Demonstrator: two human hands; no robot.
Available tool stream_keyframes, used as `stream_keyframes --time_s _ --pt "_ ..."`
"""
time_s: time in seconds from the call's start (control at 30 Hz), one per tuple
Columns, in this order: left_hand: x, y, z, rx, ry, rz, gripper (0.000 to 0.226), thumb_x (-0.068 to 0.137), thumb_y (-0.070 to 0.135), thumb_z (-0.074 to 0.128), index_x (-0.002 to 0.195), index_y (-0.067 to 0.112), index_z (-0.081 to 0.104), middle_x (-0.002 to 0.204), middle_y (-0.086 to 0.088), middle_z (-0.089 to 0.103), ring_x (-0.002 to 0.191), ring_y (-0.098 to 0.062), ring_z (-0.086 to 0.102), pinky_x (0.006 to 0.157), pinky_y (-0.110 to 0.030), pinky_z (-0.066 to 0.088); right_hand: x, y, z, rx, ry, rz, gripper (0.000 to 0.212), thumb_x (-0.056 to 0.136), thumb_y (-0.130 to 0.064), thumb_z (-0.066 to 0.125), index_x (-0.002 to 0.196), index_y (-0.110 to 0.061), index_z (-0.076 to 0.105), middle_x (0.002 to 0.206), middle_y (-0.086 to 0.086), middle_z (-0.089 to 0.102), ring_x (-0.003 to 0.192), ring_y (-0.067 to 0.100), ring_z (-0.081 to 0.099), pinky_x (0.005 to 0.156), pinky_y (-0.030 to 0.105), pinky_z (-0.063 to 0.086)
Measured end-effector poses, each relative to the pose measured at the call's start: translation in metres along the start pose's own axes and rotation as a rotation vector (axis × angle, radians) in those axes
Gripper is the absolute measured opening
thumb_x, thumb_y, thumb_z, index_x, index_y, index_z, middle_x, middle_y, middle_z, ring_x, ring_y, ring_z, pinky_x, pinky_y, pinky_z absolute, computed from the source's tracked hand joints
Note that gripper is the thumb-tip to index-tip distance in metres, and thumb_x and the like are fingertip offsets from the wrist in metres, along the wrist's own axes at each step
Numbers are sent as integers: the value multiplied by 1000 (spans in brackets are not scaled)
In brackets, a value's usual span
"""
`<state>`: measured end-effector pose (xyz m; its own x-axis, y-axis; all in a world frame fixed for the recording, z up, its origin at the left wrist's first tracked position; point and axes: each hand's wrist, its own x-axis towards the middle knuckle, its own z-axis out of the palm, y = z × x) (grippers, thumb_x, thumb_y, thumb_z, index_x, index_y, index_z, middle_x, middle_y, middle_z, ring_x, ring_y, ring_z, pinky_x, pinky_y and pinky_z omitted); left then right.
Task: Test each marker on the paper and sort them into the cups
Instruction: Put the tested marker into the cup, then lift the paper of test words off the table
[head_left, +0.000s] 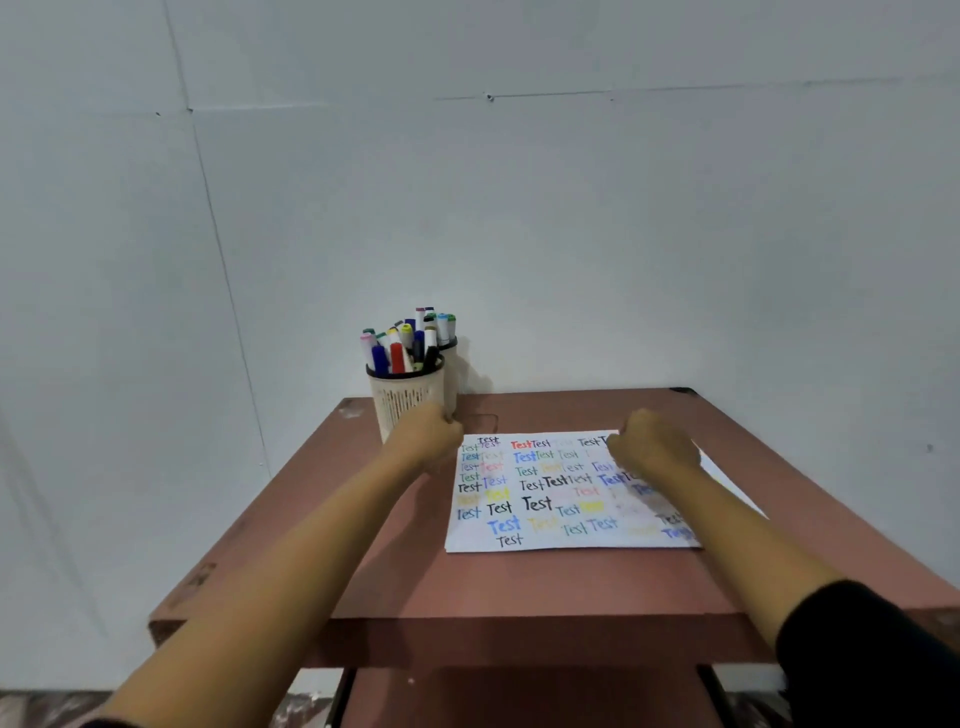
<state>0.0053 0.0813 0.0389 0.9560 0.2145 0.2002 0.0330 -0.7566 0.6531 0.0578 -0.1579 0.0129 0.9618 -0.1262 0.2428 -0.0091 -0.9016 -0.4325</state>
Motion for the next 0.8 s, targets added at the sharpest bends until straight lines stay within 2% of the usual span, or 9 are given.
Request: stream_keyframes --time_s 0.1,0.2,0.3,0.43,0.57,0.7,0.8 --pt "-5 0 5 -235 -189 -238 21 91 8 44 108 2 53 91 -16 58 80 -28 59 65 -37 55 1 28 -16 -44 -70 83 22 85 -11 47 66 -16 38 84 7 51 89 29 48 61 28 36" --pt "-5 -2 7 -346 -240 -329 30 91 9 47 119 1 46 107 -21 56 94 -32 57 70 -37 52 1 52 -27 -49 -87 148 15 84 -11 46 69 -13 43 78 5 54 80 26 51 51 26 30" --pt "-5 -1 9 -433 -277 -356 32 89 8 48 120 -1 47 112 -25 56 97 -34 57 73 -39 51 -3 59 -32 -80 -105 182 22 87 -10 47 66 -12 41 69 2 48 64 19 48 48 26 29" --pt "-7 3 10 -447 -274 -356 26 90 8 47 114 1 48 115 -25 55 95 -33 56 75 -39 49 -2 62 -31 -74 -128 248 19 89 -12 48 70 -11 45 71 2 49 73 22 53 50 25 32" --pt "-6 2 11 -430 -258 -355 24 89 9 47 110 0 53 116 -24 56 99 -33 56 77 -39 50 1 65 -32 39 -153 348 21 87 -11 48 66 -10 44 68 4 47 59 17 44 51 25 30" --pt "-5 2 13 -410 -249 -348 30 88 8 49 117 -1 50 114 -23 55 94 -31 55 76 -38 49 -1 63 -31 144 -134 378 18 80 -9 46 63 -12 43 64 4 49 61 21 47 55 25 32" --pt "-5 2 14 -398 -244 -347 31 89 7 48 119 -1 49 112 -22 55 89 -29 56 73 -37 49 -6 64 -32 259 -91 329 14 80 -6 44 66 -9 46 60 5 48 58 21 46 56 26 32"
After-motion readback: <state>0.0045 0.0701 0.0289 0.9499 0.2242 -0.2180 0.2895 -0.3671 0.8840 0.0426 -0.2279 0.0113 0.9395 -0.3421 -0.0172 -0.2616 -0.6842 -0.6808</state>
